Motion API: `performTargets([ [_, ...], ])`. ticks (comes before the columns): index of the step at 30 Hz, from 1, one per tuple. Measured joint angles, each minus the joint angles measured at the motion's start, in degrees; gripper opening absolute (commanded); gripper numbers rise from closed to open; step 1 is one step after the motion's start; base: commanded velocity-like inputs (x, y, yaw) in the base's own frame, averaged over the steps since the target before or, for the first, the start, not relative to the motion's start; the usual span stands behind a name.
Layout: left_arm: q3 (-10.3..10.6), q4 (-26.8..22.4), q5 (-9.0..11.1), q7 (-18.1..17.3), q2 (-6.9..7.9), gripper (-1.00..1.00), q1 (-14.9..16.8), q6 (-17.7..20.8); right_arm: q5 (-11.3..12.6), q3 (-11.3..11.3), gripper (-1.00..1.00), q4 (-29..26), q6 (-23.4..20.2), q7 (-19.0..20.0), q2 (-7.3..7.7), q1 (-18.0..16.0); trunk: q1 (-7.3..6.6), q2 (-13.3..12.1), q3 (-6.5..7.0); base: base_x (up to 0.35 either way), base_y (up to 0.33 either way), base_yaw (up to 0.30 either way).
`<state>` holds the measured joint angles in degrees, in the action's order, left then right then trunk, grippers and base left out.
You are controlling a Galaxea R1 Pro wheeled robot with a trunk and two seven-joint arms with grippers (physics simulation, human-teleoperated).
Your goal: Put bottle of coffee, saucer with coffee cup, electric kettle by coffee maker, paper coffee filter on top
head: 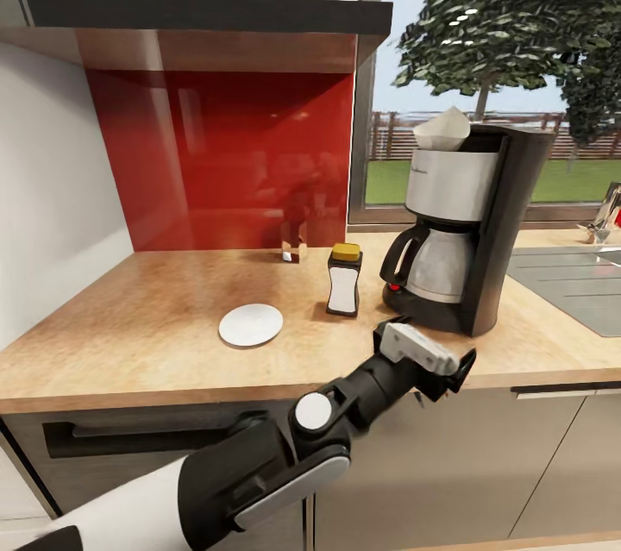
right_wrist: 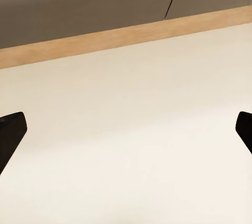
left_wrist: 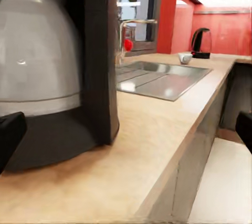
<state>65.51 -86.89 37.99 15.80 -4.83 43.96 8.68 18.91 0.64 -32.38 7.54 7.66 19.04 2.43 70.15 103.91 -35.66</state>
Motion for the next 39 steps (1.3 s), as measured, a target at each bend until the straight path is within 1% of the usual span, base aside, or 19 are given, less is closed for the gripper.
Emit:
performTargets([
  [1,0.3,-0.2,0.0,-1.4,0.28,1.0,0.0,0.0,0.0,0.0,1.0,0.0,0.0,0.0,0.0,0.0,0.0,0.0,0.0,0.0,0.0,0.0],
  [3,1.7,-0.6,-0.1,-8.5,1.89,1.0,0.0,-0.1,0.0,0.0,1.0,0.0,0.0,0.0,0.0,0.0,0.0,0.0,0.0,0.0,0.0,0.0],
  [4,2.1,-0.7,-0.1,-10.4,2.45,1.0,0.0,-0.1,0.0,0.0,1.0,0.0,0.0,0.0,0.0,0.0,0.0,0.0,0.0,0.0,0.0,0.0],
  [5,2.7,-0.8,-0.1,-13.6,3.67,1.0,0.0,-0.3,0.0,0.0,1.0,0.0,0.0,0.0,0.0,0.0,0.0,0.0,0.0,0.0,0.0,0.0],
  [7,3.2,-0.9,-0.2,-16.5,5.02,1.0,0.0,-0.9,0.0,0.0,1.0,0.0,0.0,0.0,0.0,0.0,0.0,0.0,0.0,0.0,0.0,0.0],
  [8,3.9,-0.9,-0.2,-19.3,6.27,1.0,0.0,-2.0,-0.1,0.1,1.0,0.0,0.0,-0.1,0.0,0.0,0.0,0.0,0.0,0.0,0.0,0.0],
  [9,6.4,-1.0,-0.2,-24.3,8.94,1.0,0.0,-5.0,-0.1,0.0,1.0,0.0,0.0,-0.1,0.0,0.0,0.0,0.0,-0.01,0.0,0.0,0.0],
  [10,7.5,-1.0,-0.2,-26.8,10.36,1.0,0.0,-6.2,-0.1,0.1,1.0,0.0,0.0,-0.1,0.0,0.0,0.0,0.0,0.0,0.0,0.0,0.0],
  [13,9.1,-1.0,-0.2,-32.2,13.22,1.0,0.0,-7.8,-0.1,0.1,1.0,0.1,0.0,-0.1,0.0,0.0,0.0,0.0,0.0,0.0,0.0,0.0],
  [14,9.5,-1.0,-0.2,-32.8,13.6,1.0,0.0,-8.0,-0.1,0.1,1.0,0.1,0.0,-0.1,0.0,0.0,0.0,0.0,0.0,0.0,0.0,0.0],
  [15,11.9,-0.8,-0.2,-33.9,15.1,1.0,0.0,-8.6,-0.1,0.1,1.0,0.1,0.0,-0.1,0.0,0.0,0.0,0.0,-0.01,0.0,0.0,0.0],
  [16,13.4,-0.7,-0.1,-34.3,16.11,1.0,0.0,-9.3,-0.1,0.1,1.0,0.1,0.0,-0.1,0.0,0.0,0.0,0.0,-0.01,0.0,0.0,0.0],
  [18,14.8,-0.7,-0.1,-34.5,17.43,1.0,0.0,-10.4,-0.1,0.1,1.0,0.1,0.0,-0.1,0.0,0.0,0.0,0.0,0.0,0.0,0.0,0.0],
  [19,16.3,-0.6,-0.1,-34.6,18.91,1.0,0.0,-11.6,-0.1,0.1,1.0,0.1,0.0,-0.1,0.0,0.0,0.0,0.0,-0.01,0.0,0.0,0.0],
  [21,17.8,-0.6,-0.1,-34.6,20.58,1.0,-0.1,-12.5,-0.1,0.1,1.0,0.1,0.0,-0.1,0.0,0.0,0.0,0.0,0.0,0.0,0.0,0.0],
  [23,21.5,-0.5,-0.1,-34.6,24.46,1.0,-0.1,-14.3,-0.1,0.1,1.0,0.1,0.0,-0.1,0.0,0.0,0.0,0.0,-0.01,0.0,0.0,0.0],
  [27,24.2,-0.6,-0.1,-34.5,27.28,1.0,-0.1,-15.6,-0.1,0.1,1.0,0.1,0.0,-0.1,0.0,0.0,0.0,0.0,0.0,-0.045,0.0,0.0],
  [28,26.0,-0.6,-0.2,-34.3,29.02,1.0,-0.1,-16.3,-0.1,0.1,1.0,0.1,0.1,-0.1,0.0,0.0,0.02,0.0,-0.01,-0.208,0.0,0.0],
  [39,26.5,-0.6,-0.1,-33.9,29.52,1.0,-0.1,-16.5,-0.1,0.1,1.0,0.1,0.1,-0.1,0.0,0.0,0.03,0.0,0.0,-0.237,0.0,0.0],
])
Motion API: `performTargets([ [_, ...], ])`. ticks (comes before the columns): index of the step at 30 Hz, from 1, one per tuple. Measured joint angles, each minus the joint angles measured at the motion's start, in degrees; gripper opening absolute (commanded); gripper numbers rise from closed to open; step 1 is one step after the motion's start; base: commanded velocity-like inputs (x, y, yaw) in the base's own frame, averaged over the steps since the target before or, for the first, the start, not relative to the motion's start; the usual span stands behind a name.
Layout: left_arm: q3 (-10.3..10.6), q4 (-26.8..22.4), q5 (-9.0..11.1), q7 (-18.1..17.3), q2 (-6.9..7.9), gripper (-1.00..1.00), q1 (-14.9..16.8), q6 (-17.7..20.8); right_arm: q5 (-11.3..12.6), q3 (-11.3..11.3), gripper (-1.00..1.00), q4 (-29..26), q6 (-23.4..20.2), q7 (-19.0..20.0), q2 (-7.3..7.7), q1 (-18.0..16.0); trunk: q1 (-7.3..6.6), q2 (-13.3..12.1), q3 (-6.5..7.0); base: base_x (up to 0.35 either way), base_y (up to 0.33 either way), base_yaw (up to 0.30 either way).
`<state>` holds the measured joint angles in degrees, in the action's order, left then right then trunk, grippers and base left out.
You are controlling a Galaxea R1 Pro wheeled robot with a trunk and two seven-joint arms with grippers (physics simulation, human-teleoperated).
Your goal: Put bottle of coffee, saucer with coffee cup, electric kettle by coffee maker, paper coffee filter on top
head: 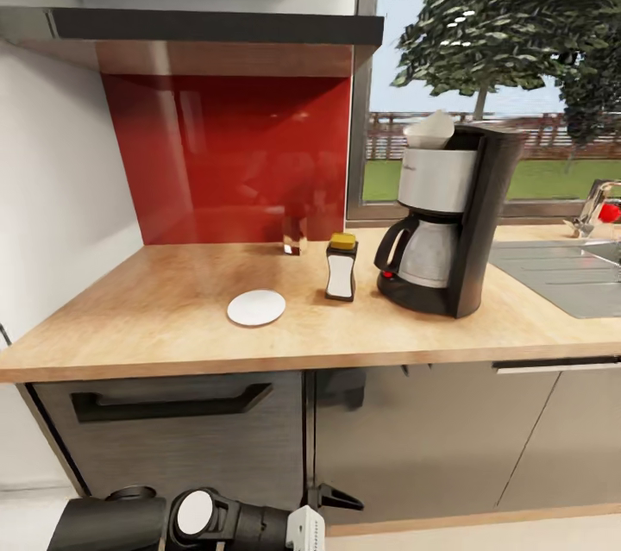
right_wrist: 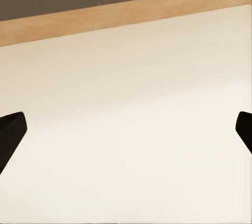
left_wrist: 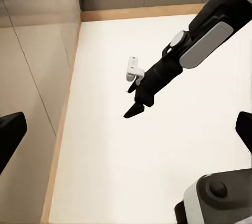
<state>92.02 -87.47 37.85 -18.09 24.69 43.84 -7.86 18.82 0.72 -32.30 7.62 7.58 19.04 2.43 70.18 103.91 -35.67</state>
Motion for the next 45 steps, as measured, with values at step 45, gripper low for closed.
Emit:
performTargets([
  [45,0.4,4.4,0.2,22.1,13.56,1.0,-6.8,-1.9,0.0,0.0,1.0,0.0,0.0,0.0,0.0,0.0,-0.03,0.0,0.0,-0.057,0.0,0.0],
])
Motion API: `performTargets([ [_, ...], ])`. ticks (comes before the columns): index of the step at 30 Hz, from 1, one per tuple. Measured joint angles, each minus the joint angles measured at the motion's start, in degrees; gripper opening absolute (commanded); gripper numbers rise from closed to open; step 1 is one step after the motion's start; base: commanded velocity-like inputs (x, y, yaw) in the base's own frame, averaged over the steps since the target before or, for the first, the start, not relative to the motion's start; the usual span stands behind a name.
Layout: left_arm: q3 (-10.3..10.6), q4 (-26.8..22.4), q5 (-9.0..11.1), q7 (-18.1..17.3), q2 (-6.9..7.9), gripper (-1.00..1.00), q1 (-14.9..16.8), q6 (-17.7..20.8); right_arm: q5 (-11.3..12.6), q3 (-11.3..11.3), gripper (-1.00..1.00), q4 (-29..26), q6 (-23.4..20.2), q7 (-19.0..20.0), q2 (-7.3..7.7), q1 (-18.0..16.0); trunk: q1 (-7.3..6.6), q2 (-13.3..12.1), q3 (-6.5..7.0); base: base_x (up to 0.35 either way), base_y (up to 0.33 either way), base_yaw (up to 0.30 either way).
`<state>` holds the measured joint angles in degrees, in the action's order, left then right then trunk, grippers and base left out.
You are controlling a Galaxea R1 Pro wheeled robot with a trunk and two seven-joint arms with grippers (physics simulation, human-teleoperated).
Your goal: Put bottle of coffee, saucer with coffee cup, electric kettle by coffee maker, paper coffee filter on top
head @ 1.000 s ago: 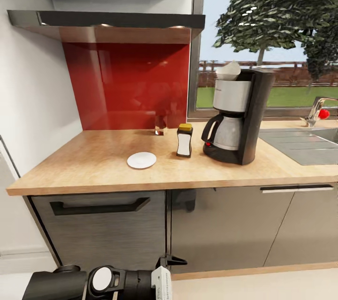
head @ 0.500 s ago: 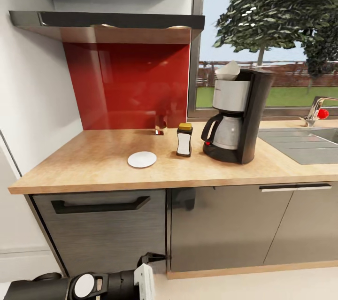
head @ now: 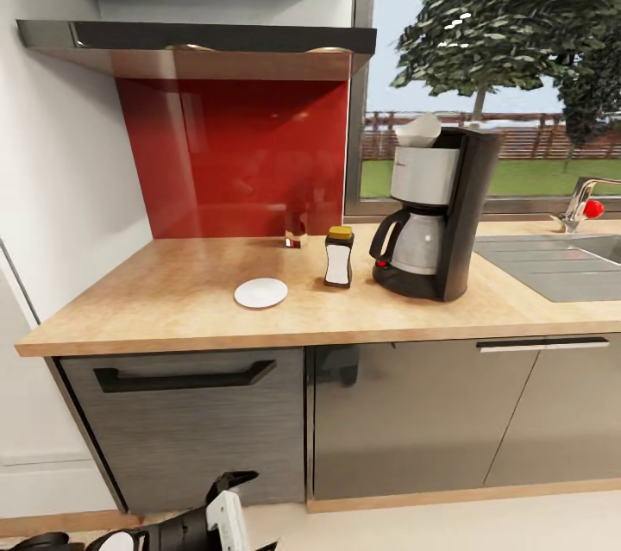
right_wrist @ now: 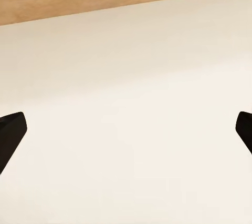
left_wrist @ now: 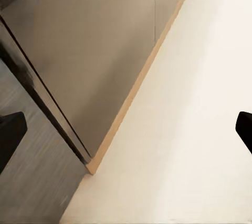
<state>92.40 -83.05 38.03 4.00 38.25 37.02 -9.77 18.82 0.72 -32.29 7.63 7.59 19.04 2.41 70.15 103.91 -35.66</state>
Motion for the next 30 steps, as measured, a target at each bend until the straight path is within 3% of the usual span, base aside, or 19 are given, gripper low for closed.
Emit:
performTargets([
  [9,-0.1,6.9,1.1,2.1,0.47,1.0,-6.6,0.0,0.0,0.0,1.0,0.1,0.0,0.0,-0.03,0.0,0.0,0.0,0.0,0.0,0.0,0.0],
  [15,-0.3,9.3,1.9,3.5,0.38,1.0,-8.9,-0.1,0.0,0.0,1.0,0.1,0.0,0.0,-0.02,0.0,0.0,0.0,0.0,0.0,0.0,0.0],
  [18,-0.6,9.7,2.4,9.4,0.11,1.0,-10.1,-0.1,0.0,0.0,1.0,0.1,0.0,0.0,-0.01,0.0,0.0,0.0,0.0,0.0,0.0,0.0],
  [21,-0.8,9.8,2.5,12.9,-0.24,1.0,-10.9,-0.1,0.0,0.0,1.0,0.1,0.0,0.0,-0.01,0.0,0.0,0.0,0.0,0.0,0.0,0.0],
  [25,-2.8,10.0,2.7,16.1,-0.56,1.0,-12.5,-0.1,0.0,0.0,1.0,0.1,0.0,0.0,0.0,0.0,0.0,0.0,0.0,0.0,0.0,0.0],
  [27,-5.7,10.5,2.8,18.7,-1.11,1.0,-14.9,-0.1,0.0,0.0,1.0,0.1,0.0,0.0,0.0,0.0,0.0,0.0,0.0,0.0,0.0,0.0],
  [30,-11.2,12.6,2.9,22.5,-3.93,1.0,-18.9,-0.1,0.0,0.0,1.0,0.1,0.0,0.0,0.0,0.0,0.0,0.0,0.0,0.0,0.0,0.0],
])
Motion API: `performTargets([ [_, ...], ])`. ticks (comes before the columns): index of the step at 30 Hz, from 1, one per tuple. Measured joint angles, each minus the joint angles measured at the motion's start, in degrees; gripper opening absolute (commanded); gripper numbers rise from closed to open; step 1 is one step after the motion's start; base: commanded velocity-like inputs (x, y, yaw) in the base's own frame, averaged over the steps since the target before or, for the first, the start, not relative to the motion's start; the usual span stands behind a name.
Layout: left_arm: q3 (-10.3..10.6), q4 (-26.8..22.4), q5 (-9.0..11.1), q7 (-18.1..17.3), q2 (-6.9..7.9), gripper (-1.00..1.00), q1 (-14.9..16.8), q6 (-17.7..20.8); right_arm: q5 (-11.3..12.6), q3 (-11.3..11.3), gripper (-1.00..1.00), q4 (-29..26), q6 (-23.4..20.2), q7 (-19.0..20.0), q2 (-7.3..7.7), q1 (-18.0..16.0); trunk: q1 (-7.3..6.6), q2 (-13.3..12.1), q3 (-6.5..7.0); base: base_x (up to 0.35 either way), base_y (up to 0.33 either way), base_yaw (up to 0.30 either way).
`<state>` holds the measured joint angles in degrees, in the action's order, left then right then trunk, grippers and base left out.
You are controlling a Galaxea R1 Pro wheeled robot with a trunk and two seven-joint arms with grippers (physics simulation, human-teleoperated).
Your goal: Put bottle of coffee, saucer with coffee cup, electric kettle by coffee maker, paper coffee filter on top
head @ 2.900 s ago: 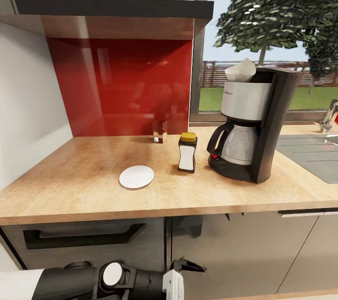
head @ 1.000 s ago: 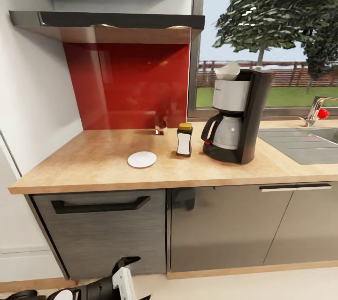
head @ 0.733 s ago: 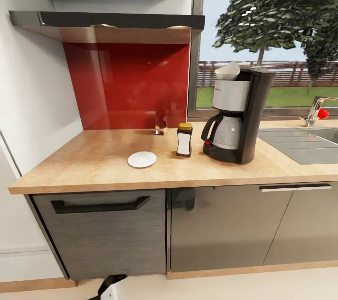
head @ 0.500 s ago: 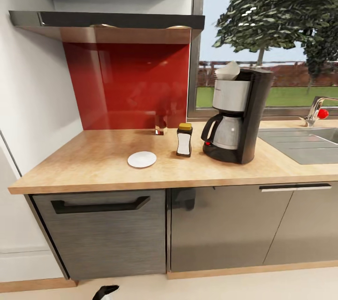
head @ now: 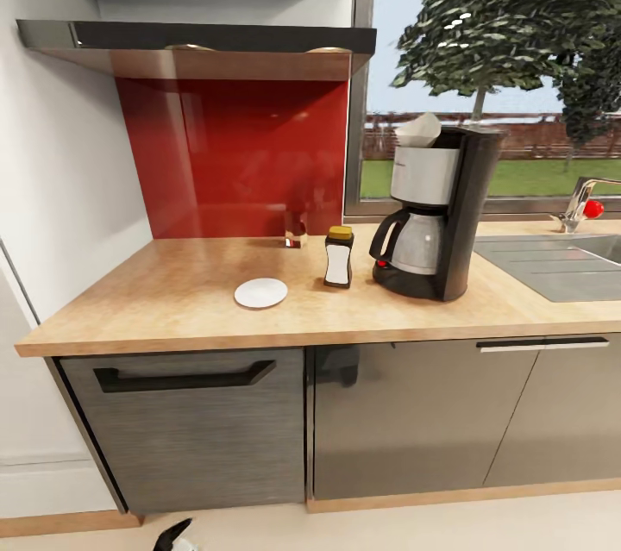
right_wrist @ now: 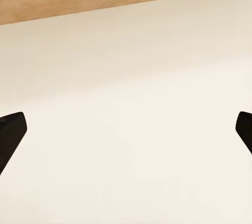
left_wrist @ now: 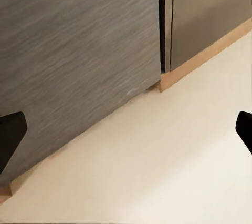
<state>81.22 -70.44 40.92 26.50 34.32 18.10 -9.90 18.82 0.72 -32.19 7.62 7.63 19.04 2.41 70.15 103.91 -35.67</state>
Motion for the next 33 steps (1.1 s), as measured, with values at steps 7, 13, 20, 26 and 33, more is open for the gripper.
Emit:
performTargets([
  [7,-45.4,27.9,-0.1,-8.3,-22.69,1.0,-11.5,1.3,0.0,0.0,1.0,0.0,0.0,0.0,0.0,0.0,0.0,0.0,0.0,0.0,0.0,0.0],
  [13,-70.1,43.2,-0.4,-37.5,-27.48,1.0,-12.8,2.0,0.0,0.0,1.0,0.0,0.0,0.0,0.01,0.0,0.0,0.0,0.0,0.0,0.0,0.0],
  [20,-73.1,45.3,-0.5,-40.6,-28.05,1.0,-12.9,2.0,0.0,0.0,1.0,0.0,0.0,0.0,0.01,0.0,0.0,0.0,0.0,0.02,-0.013,0.0],
  [26,-73.5,45.6,-0.5,-39.9,-28.19,1.0,-13.0,2.0,0.0,0.0,1.0,0.0,0.0,0.0,0.01,0.0,-0.01,0.0,0.0,0.123,-0.084,0.0],
  [33,-73.4,45.6,-0.5,-39.8,-28.22,1.0,-13.0,2.0,0.0,0.0,1.0,0.0,0.0,0.0,0.01,0.0,-0.01,0.0,0.0,0.056,-0.047,0.0],
])
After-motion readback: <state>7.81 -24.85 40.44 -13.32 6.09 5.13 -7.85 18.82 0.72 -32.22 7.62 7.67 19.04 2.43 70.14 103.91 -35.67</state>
